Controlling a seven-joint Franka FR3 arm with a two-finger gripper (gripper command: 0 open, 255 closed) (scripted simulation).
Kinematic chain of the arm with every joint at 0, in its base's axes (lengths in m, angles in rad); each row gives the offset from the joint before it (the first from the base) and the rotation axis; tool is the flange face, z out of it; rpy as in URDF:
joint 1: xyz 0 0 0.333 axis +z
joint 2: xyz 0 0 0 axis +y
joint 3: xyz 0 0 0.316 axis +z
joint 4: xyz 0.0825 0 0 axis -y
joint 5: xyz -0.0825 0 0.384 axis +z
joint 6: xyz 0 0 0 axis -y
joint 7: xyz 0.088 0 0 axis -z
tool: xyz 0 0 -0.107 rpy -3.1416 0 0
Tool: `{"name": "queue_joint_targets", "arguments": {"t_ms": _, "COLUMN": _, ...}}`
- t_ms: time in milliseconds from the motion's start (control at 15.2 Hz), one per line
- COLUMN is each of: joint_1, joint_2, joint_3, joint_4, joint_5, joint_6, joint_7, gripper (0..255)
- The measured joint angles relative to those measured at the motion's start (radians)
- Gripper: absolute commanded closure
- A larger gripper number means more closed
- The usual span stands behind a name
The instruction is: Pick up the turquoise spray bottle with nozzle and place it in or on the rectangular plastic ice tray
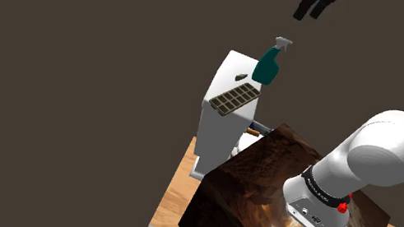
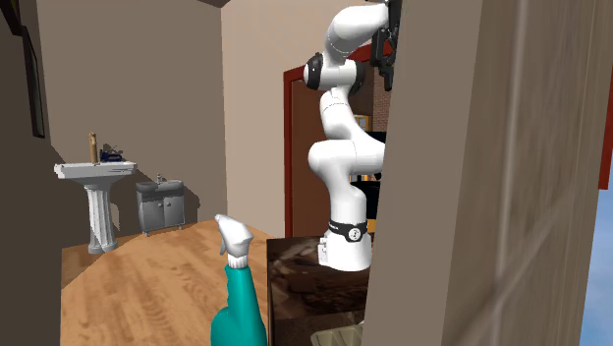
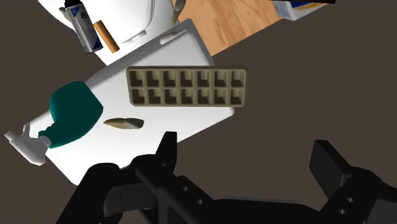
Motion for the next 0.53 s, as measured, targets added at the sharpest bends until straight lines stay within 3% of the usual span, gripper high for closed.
{"name": "queue_joint_targets", "arguments": {"t_ms": 198, "joint_1": -0.002, "joint_2": -0.016, "joint_3": -0.028, "joint_4": -0.037, "joint_5": -0.012, "joint_6": 0.034, "joint_7": -0.039, "gripper": 0}}
{"name": "queue_joint_targets", "arguments": {"t_ms": 528, "joint_1": -0.012, "joint_2": -0.074, "joint_3": -0.148, "joint_4": -0.177, "joint_5": -0.063, "joint_6": 0.168, "joint_7": -0.202, "gripper": 0}}
